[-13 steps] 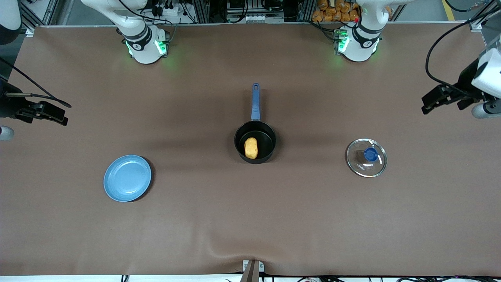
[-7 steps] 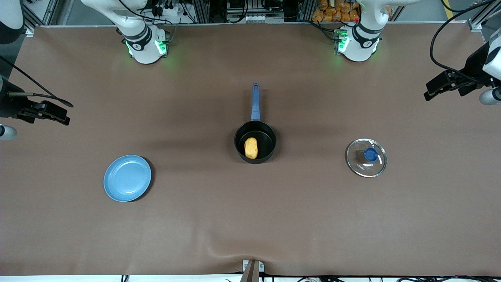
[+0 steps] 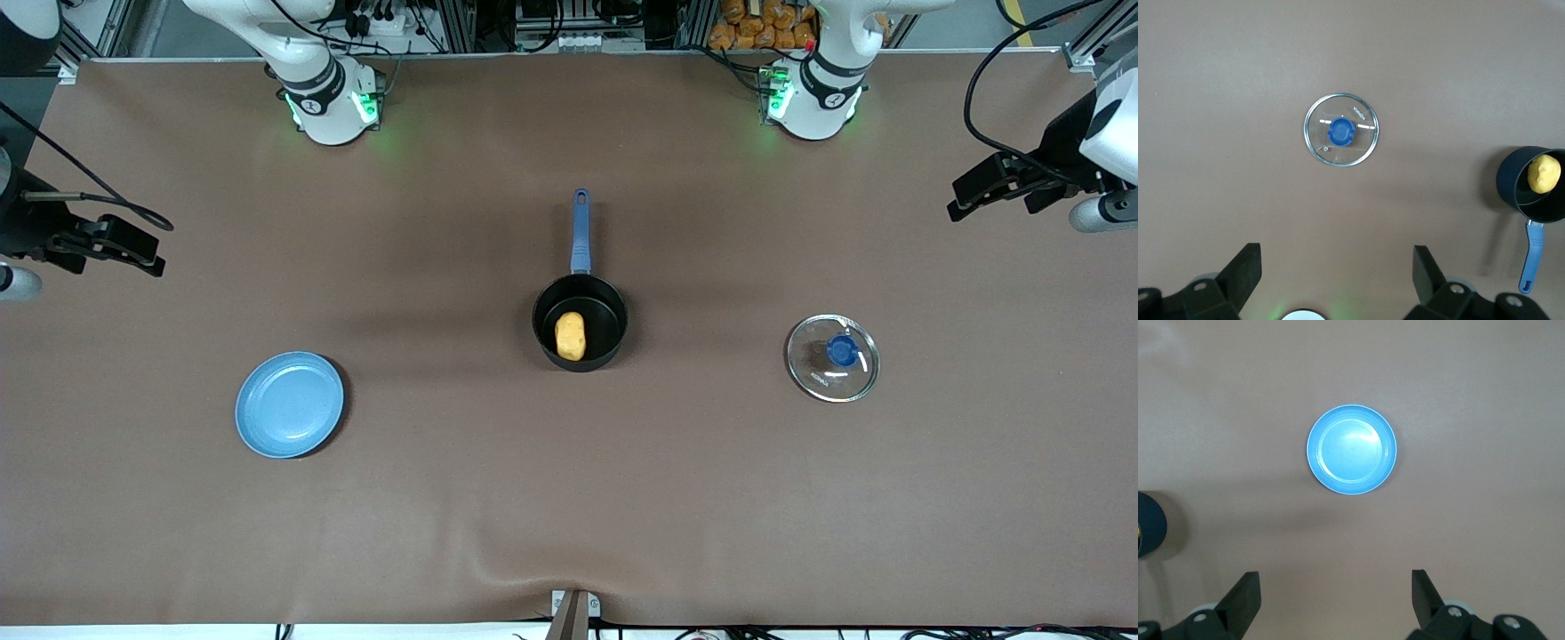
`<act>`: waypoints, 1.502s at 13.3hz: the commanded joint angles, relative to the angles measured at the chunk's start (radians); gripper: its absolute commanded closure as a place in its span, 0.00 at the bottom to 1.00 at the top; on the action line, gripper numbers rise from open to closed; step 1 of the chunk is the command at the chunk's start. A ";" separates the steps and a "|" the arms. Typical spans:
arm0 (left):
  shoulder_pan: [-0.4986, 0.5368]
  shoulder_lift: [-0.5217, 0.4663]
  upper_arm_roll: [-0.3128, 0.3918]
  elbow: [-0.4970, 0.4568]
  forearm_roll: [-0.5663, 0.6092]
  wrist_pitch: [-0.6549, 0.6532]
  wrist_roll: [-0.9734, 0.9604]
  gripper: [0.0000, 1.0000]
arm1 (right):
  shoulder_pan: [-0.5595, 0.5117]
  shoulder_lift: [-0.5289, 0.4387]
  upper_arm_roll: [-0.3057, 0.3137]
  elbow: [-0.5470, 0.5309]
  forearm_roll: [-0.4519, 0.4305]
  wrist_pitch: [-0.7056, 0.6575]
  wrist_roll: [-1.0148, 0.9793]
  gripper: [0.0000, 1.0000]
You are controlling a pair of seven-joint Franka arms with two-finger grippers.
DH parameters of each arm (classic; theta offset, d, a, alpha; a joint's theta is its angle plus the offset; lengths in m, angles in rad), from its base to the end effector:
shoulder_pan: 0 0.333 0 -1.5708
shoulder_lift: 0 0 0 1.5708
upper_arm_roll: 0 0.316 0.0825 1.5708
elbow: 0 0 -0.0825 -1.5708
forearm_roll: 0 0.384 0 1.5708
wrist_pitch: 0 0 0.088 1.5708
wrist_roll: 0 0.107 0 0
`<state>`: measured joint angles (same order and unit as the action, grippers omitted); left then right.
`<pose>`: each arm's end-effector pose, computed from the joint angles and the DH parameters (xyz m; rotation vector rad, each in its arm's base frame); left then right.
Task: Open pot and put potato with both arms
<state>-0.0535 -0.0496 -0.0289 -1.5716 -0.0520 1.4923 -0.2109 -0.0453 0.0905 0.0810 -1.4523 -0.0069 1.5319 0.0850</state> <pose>0.5287 -0.0500 0.6444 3.0894 0.1937 -0.0569 0.5787 0.0176 0.6257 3.1404 -0.0782 -0.0167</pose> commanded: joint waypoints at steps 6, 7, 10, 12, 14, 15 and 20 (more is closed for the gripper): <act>-0.005 -0.023 0.000 -0.004 -0.026 -0.026 0.005 0.00 | -0.005 -0.032 -0.006 -0.036 0.018 -0.015 0.001 0.00; -0.006 -0.021 0.000 -0.004 -0.026 -0.026 0.005 0.00 | -0.005 -0.032 -0.006 -0.034 0.018 -0.019 0.001 0.00; -0.008 -0.015 -0.006 -0.004 -0.026 -0.024 0.001 0.00 | -0.002 -0.034 -0.004 -0.033 0.019 -0.059 0.001 0.00; -0.008 -0.012 -0.008 -0.004 -0.026 -0.021 -0.001 0.00 | -0.004 -0.034 -0.004 -0.023 0.019 -0.070 -0.001 0.00; -0.008 -0.010 -0.008 -0.004 -0.026 -0.021 -0.001 0.00 | -0.002 -0.034 -0.004 -0.017 0.019 -0.087 -0.001 0.00; -0.008 -0.010 -0.008 -0.004 -0.026 -0.021 -0.001 0.00 | -0.002 -0.035 -0.004 -0.011 0.018 -0.095 -0.002 0.00; -0.009 -0.007 -0.008 -0.004 -0.026 -0.018 -0.001 0.00 | 0.001 -0.035 0.000 0.006 0.018 -0.127 -0.004 0.00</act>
<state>-0.0605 -0.0539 -0.0374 -1.5754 -0.0579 1.4804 -0.2109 -0.0453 0.0734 0.0819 -1.4478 -0.0058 1.4273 0.0859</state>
